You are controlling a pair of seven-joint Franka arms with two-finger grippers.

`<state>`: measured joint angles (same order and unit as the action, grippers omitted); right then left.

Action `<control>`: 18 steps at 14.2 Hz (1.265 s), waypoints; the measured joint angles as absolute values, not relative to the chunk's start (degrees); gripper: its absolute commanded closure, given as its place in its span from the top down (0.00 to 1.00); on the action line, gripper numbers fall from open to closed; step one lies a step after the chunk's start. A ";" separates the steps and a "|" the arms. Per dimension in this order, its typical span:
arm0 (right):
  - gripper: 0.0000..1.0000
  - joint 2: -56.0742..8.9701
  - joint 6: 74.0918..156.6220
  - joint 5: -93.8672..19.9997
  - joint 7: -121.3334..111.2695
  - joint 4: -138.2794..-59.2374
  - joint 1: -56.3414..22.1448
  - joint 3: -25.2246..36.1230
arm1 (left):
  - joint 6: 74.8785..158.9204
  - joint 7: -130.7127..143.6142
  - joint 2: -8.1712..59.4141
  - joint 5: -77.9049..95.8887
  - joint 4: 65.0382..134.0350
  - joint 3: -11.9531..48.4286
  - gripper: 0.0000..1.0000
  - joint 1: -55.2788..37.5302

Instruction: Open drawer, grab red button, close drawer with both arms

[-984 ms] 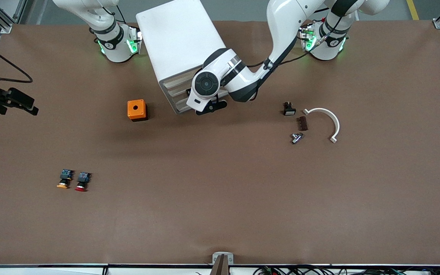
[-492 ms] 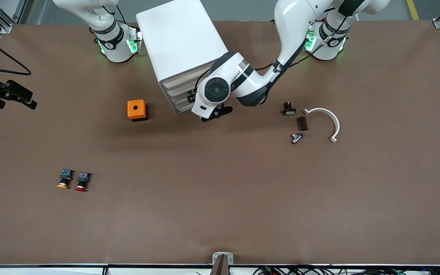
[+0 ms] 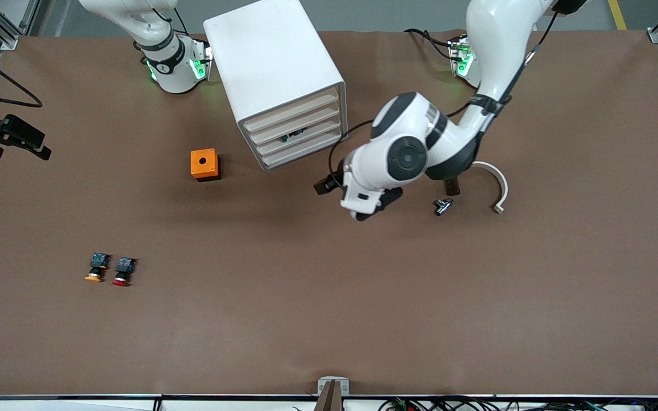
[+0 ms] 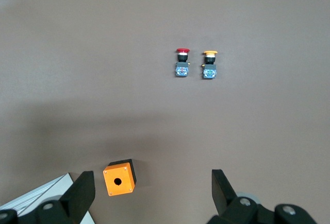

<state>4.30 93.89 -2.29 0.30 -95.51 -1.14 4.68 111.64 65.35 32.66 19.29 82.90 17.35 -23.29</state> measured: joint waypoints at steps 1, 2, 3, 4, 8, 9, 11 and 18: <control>1.00 4.31 93.71 -2.29 0.34 -95.51 1.55 2.05 | 111.59 65.35 32.35 19.29 82.91 17.34 1.00 -21.59; 1.00 4.31 93.69 -2.29 0.36 -95.51 3.80 -0.15 | 111.53 65.35 32.24 19.29 82.93 17.33 1.00 -20.18; 1.00 4.31 93.69 -2.28 0.36 -95.50 4.84 -1.19 | 111.53 65.35 32.23 19.24 82.95 17.33 1.00 -19.08; 1.00 4.31 93.68 -2.28 0.36 -95.51 4.97 -1.43 | 111.53 65.35 32.23 18.95 83.00 17.32 1.00 -18.17; 1.00 4.31 93.66 -2.28 0.38 -95.51 3.00 1.06 | 110.30 65.38 32.14 16.76 83.07 17.32 1.00 -14.72; 1.00 4.31 93.66 -2.28 0.38 -95.51 2.72 1.58 | 110.01 65.38 32.02 16.73 83.07 17.33 1.00 -13.84; 1.00 4.31 93.64 -2.26 0.38 -95.52 2.56 1.93 | 109.93 65.03 31.56 16.72 82.83 17.33 1.00 -12.03; 1.00 4.31 93.68 -0.05 0.33 -95.14 2.07 1.95 | 95.26 47.35 25.82 13.02 81.20 16.99 1.00 -5.06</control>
<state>4.31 93.68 -0.05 0.33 -95.14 2.07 1.95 95.26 47.35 25.82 13.02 81.20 16.99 -5.06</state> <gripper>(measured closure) 0.000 0.000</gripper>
